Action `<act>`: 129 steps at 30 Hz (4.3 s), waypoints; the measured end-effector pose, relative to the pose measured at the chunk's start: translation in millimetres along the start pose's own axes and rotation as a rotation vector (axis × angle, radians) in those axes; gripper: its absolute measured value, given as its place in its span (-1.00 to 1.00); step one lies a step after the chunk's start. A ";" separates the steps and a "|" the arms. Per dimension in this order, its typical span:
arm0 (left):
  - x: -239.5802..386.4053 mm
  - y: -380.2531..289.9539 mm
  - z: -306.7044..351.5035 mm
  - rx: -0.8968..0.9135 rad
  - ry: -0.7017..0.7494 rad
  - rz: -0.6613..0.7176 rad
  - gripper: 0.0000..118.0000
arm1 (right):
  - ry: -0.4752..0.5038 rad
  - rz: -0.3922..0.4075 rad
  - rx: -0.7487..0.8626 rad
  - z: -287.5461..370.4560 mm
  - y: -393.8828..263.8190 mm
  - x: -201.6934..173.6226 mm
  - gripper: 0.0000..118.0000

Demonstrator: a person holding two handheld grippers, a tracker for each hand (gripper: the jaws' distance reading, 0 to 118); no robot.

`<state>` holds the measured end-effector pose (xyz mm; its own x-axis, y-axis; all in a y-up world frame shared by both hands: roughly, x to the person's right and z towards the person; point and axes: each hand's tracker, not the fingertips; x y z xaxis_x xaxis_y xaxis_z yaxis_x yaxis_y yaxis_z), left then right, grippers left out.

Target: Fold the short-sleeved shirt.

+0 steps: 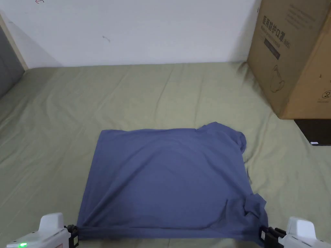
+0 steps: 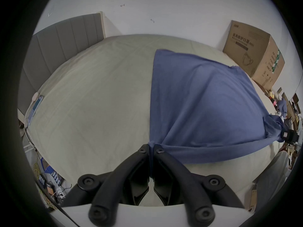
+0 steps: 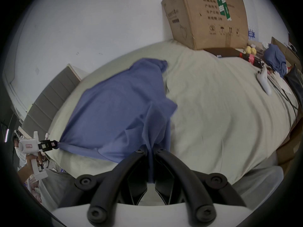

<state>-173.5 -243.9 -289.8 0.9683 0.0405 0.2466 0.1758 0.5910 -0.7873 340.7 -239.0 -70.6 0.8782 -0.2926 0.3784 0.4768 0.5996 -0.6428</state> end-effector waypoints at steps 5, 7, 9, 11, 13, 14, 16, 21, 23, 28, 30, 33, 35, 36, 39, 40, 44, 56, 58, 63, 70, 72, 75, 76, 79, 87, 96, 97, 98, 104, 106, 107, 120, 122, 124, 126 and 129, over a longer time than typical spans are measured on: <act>2.0 -4.7 -8.7 -0.023 0.010 0.037 -1.00 | -0.078 -0.059 -0.084 -24.9 -10.5 3.7 -0.95; 3.0 0.4 -8.6 -0.037 0.017 0.051 -1.00 | -0.086 -0.065 -0.088 -23.1 -10.9 -9.7 -0.95; 4.4 6.9 -1.5 -0.053 0.011 0.066 -0.98 | -0.111 -0.055 -0.087 -18.2 -6.1 -18.0 -0.94; 6.6 16.6 7.5 -0.064 0.004 0.084 -0.65 | -0.145 -0.034 -0.078 -10.4 3.2 -24.6 -0.69; 8.1 27.9 21.3 -0.054 -0.022 0.101 0.22 | -0.138 0.002 -0.060 1.1 17.0 -31.9 0.19; 10.7 34.8 29.9 -0.023 -0.056 0.097 0.60 | -0.113 0.019 -0.028 7.8 24.7 -34.6 0.50; 19.6 48.7 52.2 0.073 -0.052 0.095 0.94 | -0.081 0.027 0.057 25.9 44.7 -44.3 0.63; 46.9 94.3 110.4 0.357 -0.058 0.059 0.94 | -0.059 0.119 0.308 74.8 101.0 -83.2 0.63; 59.0 108.7 131.2 0.477 -0.051 0.034 0.93 | -0.059 0.161 0.412 95.0 119.4 -102.3 0.63; 82.8 128.7 163.0 0.696 -0.027 0.034 0.77 | -0.119 0.233 0.614 126.8 138.2 -139.7 0.60; 89.4 131.3 169.6 0.745 -0.028 0.034 0.55 | -0.170 0.272 0.660 129.8 139.4 -146.1 0.56; 95.9 127.7 173.8 0.783 -0.036 0.022 -0.32 | -0.192 0.298 0.702 135.2 133.2 -154.6 0.09; 100.2 123.1 175.6 0.782 -0.046 -0.002 -0.91 | -0.194 0.304 0.706 135.1 130.6 -156.1 -0.65; 101.8 120.9 173.3 0.780 -0.042 -0.010 -0.96 | -0.202 0.306 0.710 134.4 129.1 -157.2 -0.77; 100.9 113.9 172.3 0.756 -0.083 -0.048 -1.00 | -0.195 0.293 0.699 132.7 128.3 -152.7 -0.98; 100.8 113.6 170.3 0.741 -0.077 -0.046 -1.00 | -0.182 0.285 0.682 132.2 128.1 -152.1 -0.98; 93.5 109.2 155.9 0.640 -0.061 -0.048 -1.00 | -0.193 0.281 0.680 129.1 124.8 -150.1 -0.98; 32.5 60.5 64.6 0.132 -0.024 0.024 -0.59 | -0.186 0.262 0.608 116.4 117.5 -139.0 -0.98; 24.0 53.1 51.0 0.048 -0.019 0.052 0.32 | -0.190 0.265 0.596 114.2 115.6 -139.0 -0.98; 14.8 34.1 35.2 0.006 0.006 0.085 0.75 | -0.186 0.269 0.566 107.3 112.3 -138.0 -0.98; 8.3 12.2 10.8 -0.065 0.054 0.034 0.32 | -0.185 0.262 0.529 99.2 107.8 -136.0 -0.98; 6.6 7.0 4.3 -0.077 0.040 0.031 -0.07 | -0.186 0.258 0.521 97.5 105.9 -133.8 -0.98; 7.5 2.0 0.4 -0.091 -0.078 0.059 -0.91 | -0.205 0.243 0.498 93.7 101.2 -127.4 -0.98; 12.8 1.0 2.6 -0.083 -0.041 0.044 -0.94 | -0.213 0.235 0.479 91.0 99.4 -123.3 -0.97; 14.9 1.9 9.8 -0.059 -0.024 0.018 -0.96 | -0.232 0.182 0.380 76.6 88.1 -105.3 -0.49; 19.5 14.7 32.0 -0.003 -0.043 0.006 -0.97 | -0.311 0.160 0.004 2.2 21.2 -58.4 0.52; 21.4 23.4 28.0 0.002 -0.041 -0.006 -0.97 | -0.228 0.050 -0.085 -29.6 2.5 -46.7 -0.95; 21.4 24.5 27.7 0.003 -0.041 -0.005 -0.97 | -0.201 0.035 -0.085 -29.9 1.4 -45.8 -0.95; 21.3 25.9 28.1 0.006 -0.040 -0.001 -0.97 | -0.192 0.020 -0.080 -30.9 1.0 -39.1 -0.95; 20.0 46.4 33.7 0.044 -0.055 0.047 -0.97 | -0.183 0.106 0.058 -3.6 28.1 -44.5 -0.96; 19.4 60.4 32.9 0.063 -0.059 0.058 -0.97 | -0.187 0.139 0.125 4.0 47.1 -52.1 -0.96; 19.4 68.0 32.2 0.079 -0.058 0.066 -0.97 | -0.179 0.153 0.156 5.8 56.9 -54.6 -0.96; 39.3 167.2 -49.1 0.095 -0.043 0.016 -0.97 | -0.195 0.241 0.199 -78.9 162.1 -67.2 -0.96; 41.3 174.1 -71.6 0.055 -0.037 0.002 -0.97 | -0.201 0.253 0.169 -99.7 167.2 -65.3 -0.96; 43.9 177.0 -93.1 0.017 -0.025 -0.018 -0.97 | -0.210 0.260 0.127 -120.8 170.1 -62.3 -0.96; 45.6 176.4 -110.7 -0.011 -0.016 -0.029 -0.97 | -0.220 0.259 0.084 -140.7 170.8 -58.2 -0.96; 47.3 172.4 -130.5 -0.056 -0.003 -0.036 -0.97 | -0.237 0.256 0.015 -165.8 167.1 -54.1 -0.96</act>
<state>-74.2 -245.2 -487.7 0.9606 0.0228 0.2769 0.2200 0.5462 -0.8083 379.3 -246.4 -308.8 0.9349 0.0492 0.3514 0.2398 0.6423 -0.7280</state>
